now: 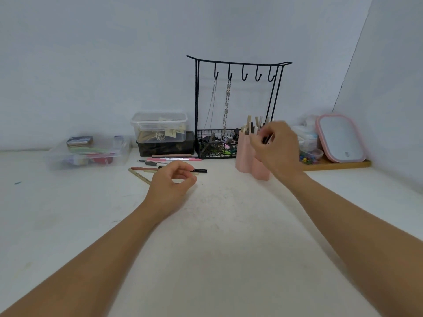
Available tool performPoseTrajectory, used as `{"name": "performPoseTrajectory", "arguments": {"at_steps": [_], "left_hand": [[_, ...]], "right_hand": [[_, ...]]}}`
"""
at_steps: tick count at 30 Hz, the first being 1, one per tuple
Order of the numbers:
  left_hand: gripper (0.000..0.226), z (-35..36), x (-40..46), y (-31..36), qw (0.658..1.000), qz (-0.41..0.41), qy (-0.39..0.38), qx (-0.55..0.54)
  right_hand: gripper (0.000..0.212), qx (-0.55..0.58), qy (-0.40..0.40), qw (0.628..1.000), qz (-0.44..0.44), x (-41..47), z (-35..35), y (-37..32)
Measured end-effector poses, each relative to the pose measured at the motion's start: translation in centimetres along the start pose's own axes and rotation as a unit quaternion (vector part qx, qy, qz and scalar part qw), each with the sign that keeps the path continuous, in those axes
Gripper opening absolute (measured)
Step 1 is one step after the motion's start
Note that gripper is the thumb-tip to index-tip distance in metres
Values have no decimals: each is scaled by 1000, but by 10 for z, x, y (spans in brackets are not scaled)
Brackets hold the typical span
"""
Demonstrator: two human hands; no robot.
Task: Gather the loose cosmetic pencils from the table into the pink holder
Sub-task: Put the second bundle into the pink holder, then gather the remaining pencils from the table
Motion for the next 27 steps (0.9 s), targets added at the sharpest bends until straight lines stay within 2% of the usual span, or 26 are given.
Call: {"name": "performPoseTrajectory", "arguments": {"at_steps": [2,4,7,13,15,17,18,19,21,22,27], "left_hand": [[15,0,0,0,1000,2,5,3],[15,-1,0,1,1000,4,15,4],[14,-5,2,2,999,19,35,19],[12,-24,9,-2,996,30,71,53],[10,-35,12,-5,991,17,113,74],[5,-52,14,-9,979,-6,177,103],[4,-58,15,-12,972,-23,204,118],[4,-65,14,-16,965,-43,224,127],[8,-72,15,-21,959,-76,239,134],[12,-75,15,-22,956,-83,243,142],[28,-81,14,-22,951,-92,227,189]], "right_hand": [[23,-75,-131,989,1,-20,12,18],[21,-82,-209,974,2,-31,25,32],[31,-50,-199,979,-15,-28,35,37],[25,-44,-206,977,-17,-20,55,22],[13,-70,-170,983,-16,-20,50,10],[20,-96,-111,988,-41,-24,44,-12],[22,-82,-108,988,-70,-27,43,-27],[21,-54,-132,984,-108,-31,48,-45],[18,-15,-230,956,-179,-43,64,-76],[25,-8,-282,938,-200,-48,76,-90],[59,-19,-399,900,-176,-47,131,-120]]}}
Point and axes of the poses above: each hand's wrist, its own x-axis towards the middle knuckle, its own z-axis out of the palm, y = z × x, the point moved 4 cm from there along x, towards the middle knuckle, and after that the axes turned 13 degrees about -x, right-handed, at the moved point
